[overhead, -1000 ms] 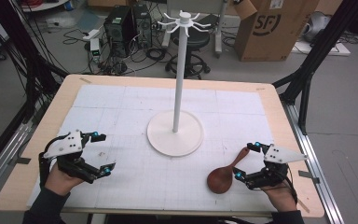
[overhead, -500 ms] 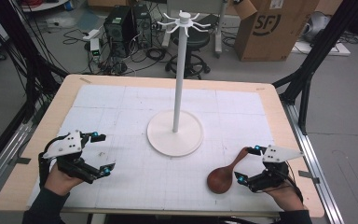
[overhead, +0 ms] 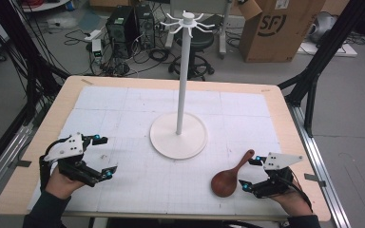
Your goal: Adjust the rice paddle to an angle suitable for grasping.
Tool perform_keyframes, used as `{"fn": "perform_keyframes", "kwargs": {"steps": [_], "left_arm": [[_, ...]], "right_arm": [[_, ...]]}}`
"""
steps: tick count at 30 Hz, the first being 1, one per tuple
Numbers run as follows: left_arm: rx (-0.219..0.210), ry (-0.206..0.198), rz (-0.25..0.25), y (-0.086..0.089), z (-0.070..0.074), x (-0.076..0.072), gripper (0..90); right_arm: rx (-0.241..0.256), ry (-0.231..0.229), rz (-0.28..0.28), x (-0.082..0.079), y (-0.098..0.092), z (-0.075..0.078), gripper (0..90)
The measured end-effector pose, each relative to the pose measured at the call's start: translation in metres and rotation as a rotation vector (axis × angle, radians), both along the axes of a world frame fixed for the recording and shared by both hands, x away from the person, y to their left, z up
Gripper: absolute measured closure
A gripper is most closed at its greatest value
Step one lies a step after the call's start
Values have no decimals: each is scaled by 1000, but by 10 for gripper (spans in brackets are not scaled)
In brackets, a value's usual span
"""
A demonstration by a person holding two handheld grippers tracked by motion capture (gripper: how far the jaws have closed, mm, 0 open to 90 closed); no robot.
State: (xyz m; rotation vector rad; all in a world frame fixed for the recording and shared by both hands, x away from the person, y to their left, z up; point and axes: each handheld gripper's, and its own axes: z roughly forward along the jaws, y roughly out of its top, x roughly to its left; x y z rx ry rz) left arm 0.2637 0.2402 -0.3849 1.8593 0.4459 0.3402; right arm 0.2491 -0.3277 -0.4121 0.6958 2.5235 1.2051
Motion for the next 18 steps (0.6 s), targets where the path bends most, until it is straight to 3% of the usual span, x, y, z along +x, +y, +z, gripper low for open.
{"fn": "perform_keyframes", "kwargs": {"steps": [3, 4, 5, 6, 7, 12, 16, 18], "left_arm": [[-5, 4, -3, -1, 0, 0, 17], [-5, 4, -3, -1, 0, 0, 17], [-3, 4, -3, -1, 0, 0, 17], [-3, 4, -3, -1, 0, 0, 17], [0, 3, -3, -1, 0, 0, 17], [7, 4, -10, -2, -1, 0, 17], [9, 4, -10, -2, -1, 0, 17], [8, 4, -12, -2, -1, 0, 17]], "right_arm": [[-54, 30, 40, -1, 1, -3, 377], [-54, 30, 40, -1, 1, -3, 377], [-67, 38, 72, -2, 2, -4, 535], [-67, 38, 72, -2, 2, -4, 535], [-81, 62, 87, -3, 3, -5, 626], [-112, 110, 115, -2, 6, -8, 879], [-156, 109, 110, -2, 7, -8, 900], [-206, 129, 131, -3, 11, -11, 900]]}}
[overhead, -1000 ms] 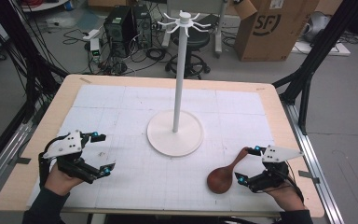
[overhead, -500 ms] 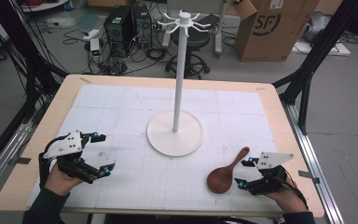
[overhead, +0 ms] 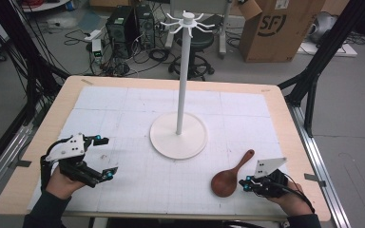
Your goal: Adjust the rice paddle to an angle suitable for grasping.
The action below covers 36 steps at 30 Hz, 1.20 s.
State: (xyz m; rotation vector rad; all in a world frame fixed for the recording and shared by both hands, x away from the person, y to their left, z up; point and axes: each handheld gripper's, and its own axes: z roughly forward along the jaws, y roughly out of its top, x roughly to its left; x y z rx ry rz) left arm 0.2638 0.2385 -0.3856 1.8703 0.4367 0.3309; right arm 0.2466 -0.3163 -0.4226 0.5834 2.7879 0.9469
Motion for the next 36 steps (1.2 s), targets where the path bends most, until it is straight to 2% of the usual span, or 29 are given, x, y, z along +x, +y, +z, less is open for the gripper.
{"fn": "perform_keyframes", "kwargs": {"steps": [1, 3, 5, 10, 14, 17, 28, 31, 36], "left_arm": [[0, 0, 0, 0, 0, 0, 17], [-4, 3, -2, -1, 0, 0, 17], [-2, 1, -4, -1, 0, 0, 17], [9, 2, -10, -2, -1, 0, 17], [14, 1, -13, -3, -1, 0, 17], [11, 5, -13, -3, -2, 0, 17], [19, 10, -17, -4, -3, 0, 17], [18, 7, -17, -4, -3, 0, 17], [21, 9, -22, -5, -3, 0, 17]], "right_arm": [[0, 0, 0, 0, 0, 0, 900], [-43, 23, 22, 0, 6, -3, 900], [-52, 28, 38, 1, 9, -4, 900], [-33, 24, 53, 4, 18, -2, 900], [-54, 23, 64, 6, 23, 0, 900], [-76, 49, 70, 6, 22, -2, 900], [-83, 68, 105, 7, 29, -1, 900], [-100, 82, 129, 6, 31, -2, 900], [-117, 81, 139, 6, 36, -2, 900]]}}
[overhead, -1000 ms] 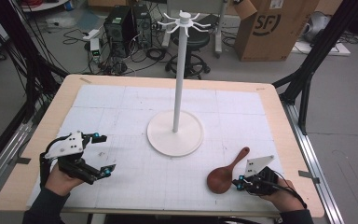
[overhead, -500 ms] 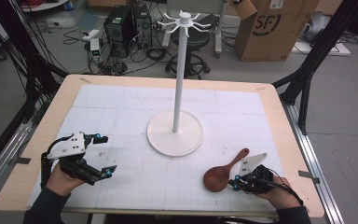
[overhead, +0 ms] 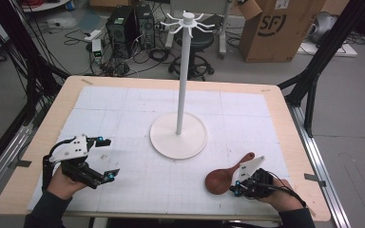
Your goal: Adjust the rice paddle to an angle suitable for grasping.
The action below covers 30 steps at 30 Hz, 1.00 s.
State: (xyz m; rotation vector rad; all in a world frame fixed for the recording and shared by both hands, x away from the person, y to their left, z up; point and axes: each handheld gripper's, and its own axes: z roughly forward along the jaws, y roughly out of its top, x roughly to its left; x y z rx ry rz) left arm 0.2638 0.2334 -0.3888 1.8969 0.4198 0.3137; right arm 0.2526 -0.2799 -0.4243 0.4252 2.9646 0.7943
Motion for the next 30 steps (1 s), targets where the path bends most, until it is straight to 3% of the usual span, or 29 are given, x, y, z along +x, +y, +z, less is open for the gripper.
{"fn": "perform_keyframes", "kwargs": {"steps": [17, 23, 27, 30], "left_arm": [[5, 4, 1, 1, -1, 1, 17], [4, 7, 3, 1, -2, 1, 17], [5, 13, 5, 2, -4, 2, 17], [3, 16, 6, 3, -4, 2, 17]], "right_arm": [[-101, -54, 38, 21, 41, 5, 900], [-133, -72, 28, 30, 53, 7, 900], [-152, -56, 36, 34, 58, 8, 900], [-166, -47, 75, 33, 56, 11, 884]]}}
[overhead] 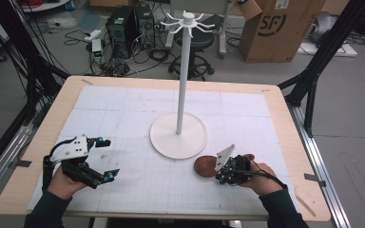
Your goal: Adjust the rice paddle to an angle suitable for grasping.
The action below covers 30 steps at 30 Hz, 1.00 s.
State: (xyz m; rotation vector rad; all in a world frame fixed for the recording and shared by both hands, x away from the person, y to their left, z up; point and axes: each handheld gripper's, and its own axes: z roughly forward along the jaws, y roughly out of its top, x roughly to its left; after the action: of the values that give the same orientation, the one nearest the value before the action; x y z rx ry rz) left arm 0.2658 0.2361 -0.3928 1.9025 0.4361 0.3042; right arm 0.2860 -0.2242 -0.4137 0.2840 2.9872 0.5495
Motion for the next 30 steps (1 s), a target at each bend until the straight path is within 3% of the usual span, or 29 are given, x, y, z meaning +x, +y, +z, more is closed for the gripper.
{"fn": "perform_keyframes", "kwargs": {"steps": [4, 9, 17, 23, 30], "left_arm": [[-3, 0, 0, 0, 0, 0, 17], [2, 2, -3, 0, 0, 0, 17], [4, 4, -3, 0, -1, 1, 17], [6, 8, 0, 0, -3, 1, 17], [8, 8, -3, 0, -3, 1, 17]], "right_arm": [[-24, 3, 18, 0, -10, 8, 763], [-95, -40, 23, 9, -22, 23, 637], [-193, -50, 116, 29, -27, 42, 558], [-239, -72, 154, 38, -20, 42, 551], [-329, -89, 228, 49, -5, 24, 556]]}}
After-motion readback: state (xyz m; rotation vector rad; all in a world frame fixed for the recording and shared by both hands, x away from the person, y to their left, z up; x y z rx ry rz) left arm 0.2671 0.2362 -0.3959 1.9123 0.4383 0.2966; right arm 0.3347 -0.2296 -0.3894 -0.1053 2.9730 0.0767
